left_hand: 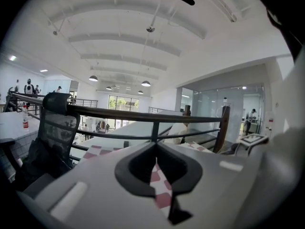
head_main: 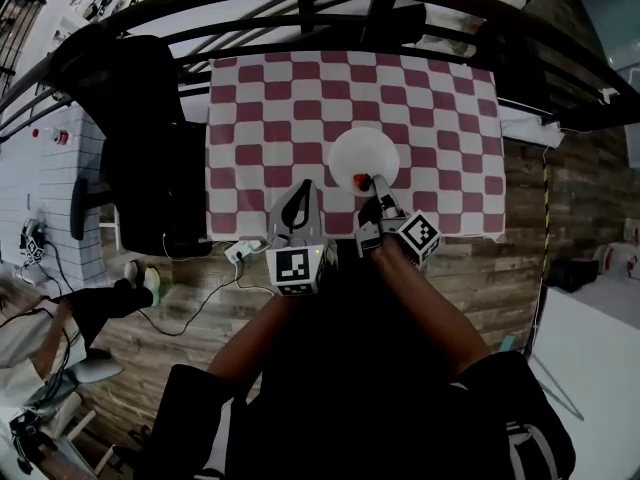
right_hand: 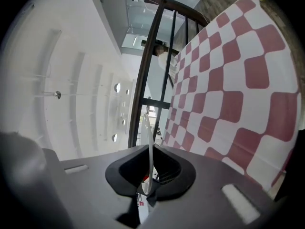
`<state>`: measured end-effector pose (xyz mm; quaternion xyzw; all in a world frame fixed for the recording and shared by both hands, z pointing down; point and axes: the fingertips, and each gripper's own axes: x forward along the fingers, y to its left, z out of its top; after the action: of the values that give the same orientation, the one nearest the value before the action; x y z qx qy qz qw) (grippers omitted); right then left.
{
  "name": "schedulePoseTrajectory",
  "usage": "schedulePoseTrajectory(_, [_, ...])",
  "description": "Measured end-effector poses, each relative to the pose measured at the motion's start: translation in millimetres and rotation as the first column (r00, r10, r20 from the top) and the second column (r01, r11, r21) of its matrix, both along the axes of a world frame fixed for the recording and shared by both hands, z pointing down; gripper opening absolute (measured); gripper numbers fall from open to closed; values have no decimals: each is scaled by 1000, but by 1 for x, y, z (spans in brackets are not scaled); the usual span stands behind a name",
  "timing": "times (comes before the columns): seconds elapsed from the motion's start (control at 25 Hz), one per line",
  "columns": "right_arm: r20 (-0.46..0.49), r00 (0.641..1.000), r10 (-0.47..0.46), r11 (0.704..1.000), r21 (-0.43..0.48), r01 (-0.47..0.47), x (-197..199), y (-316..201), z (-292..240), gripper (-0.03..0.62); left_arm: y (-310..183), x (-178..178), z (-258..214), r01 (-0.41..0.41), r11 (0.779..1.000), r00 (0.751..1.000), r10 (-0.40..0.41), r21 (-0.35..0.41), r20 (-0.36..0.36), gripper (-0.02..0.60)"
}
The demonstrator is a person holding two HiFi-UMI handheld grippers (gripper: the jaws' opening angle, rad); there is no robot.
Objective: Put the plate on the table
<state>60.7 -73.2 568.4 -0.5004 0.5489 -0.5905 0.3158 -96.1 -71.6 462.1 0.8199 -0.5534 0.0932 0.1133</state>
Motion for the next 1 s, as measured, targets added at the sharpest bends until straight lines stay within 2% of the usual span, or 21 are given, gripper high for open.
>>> schedulePoseTrajectory(0.12, [-24,999,-24,1000,16,25,9,-20,16,18,-21,10,5,-9,1000,1000,9,-6,11,9])
schedulePoseTrajectory(0.32, [-19,999,-38,999,-11,38,22,-45,47,18,-50,23,22,-23,998,999,25,-55,35,9])
schedulePoseTrajectory(0.68, [-53,993,-102,995,-11,102,29,-78,92,17,-88,25,28,18,994,998,-12,-104,57,9])
schedulePoseTrajectory(0.84, [-63,990,-127,992,-11,126,35,-87,112,18,-97,32,35,0,995,999,4,-98,45,9])
schedulePoseTrajectory(1.0, [-65,985,-160,987,-17,159,39,-98,128,17,-103,31,38,23,995,999,-19,-101,45,9])
